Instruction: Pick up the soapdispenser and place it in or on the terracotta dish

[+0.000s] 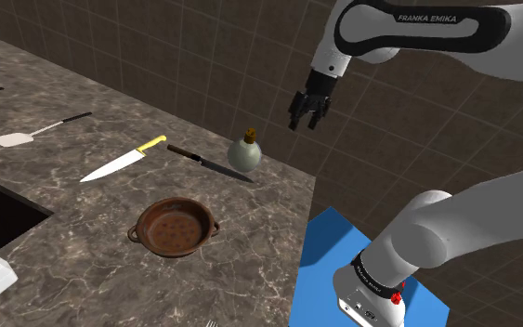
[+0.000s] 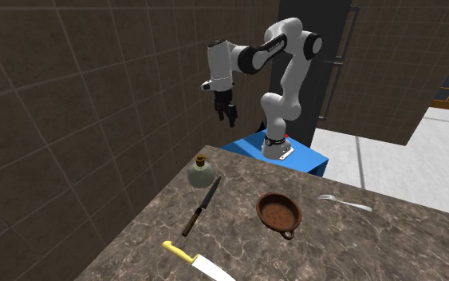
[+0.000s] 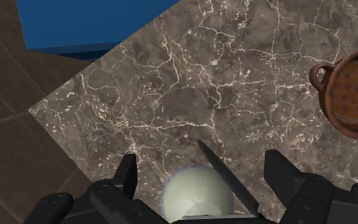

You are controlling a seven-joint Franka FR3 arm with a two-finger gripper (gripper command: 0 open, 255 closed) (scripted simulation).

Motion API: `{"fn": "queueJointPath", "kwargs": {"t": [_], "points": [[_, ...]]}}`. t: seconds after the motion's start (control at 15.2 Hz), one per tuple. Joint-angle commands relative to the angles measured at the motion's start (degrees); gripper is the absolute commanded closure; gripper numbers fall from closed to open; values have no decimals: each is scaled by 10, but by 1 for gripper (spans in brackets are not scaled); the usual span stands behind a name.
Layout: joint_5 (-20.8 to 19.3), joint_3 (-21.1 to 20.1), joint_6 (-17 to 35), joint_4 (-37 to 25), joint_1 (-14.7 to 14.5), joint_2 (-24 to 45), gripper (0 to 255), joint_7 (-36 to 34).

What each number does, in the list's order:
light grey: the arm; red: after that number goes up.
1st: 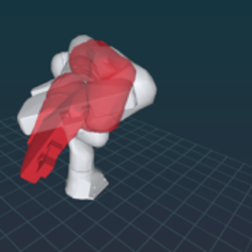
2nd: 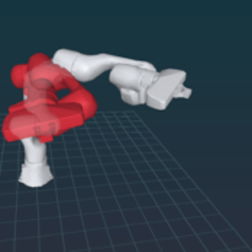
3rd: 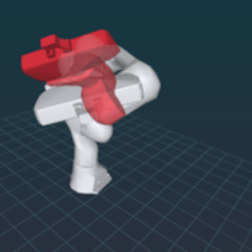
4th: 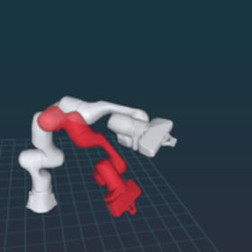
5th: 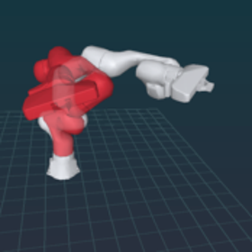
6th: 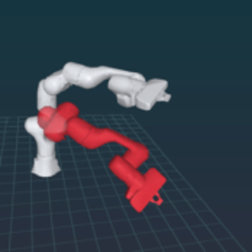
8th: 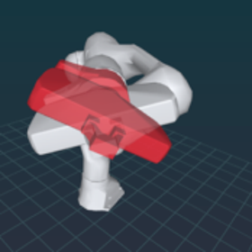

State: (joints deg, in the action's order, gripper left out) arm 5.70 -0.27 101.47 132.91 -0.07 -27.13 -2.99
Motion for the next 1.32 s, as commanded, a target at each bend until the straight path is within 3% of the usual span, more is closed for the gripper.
{"fn": "queueJointPath", "kwargs": {"t": [0.0, 0.46, 0.86, 1.25], "points": [[0, -8, 29, -16, 0, 43, 0, -14], [-10, -26, 102, -102, -1, 195, 0, -63], [-28, -31, 135, -198, -5, 321, 0, -104], [-28, -32, 179, -169, -6, 335, 0, -104]]}}
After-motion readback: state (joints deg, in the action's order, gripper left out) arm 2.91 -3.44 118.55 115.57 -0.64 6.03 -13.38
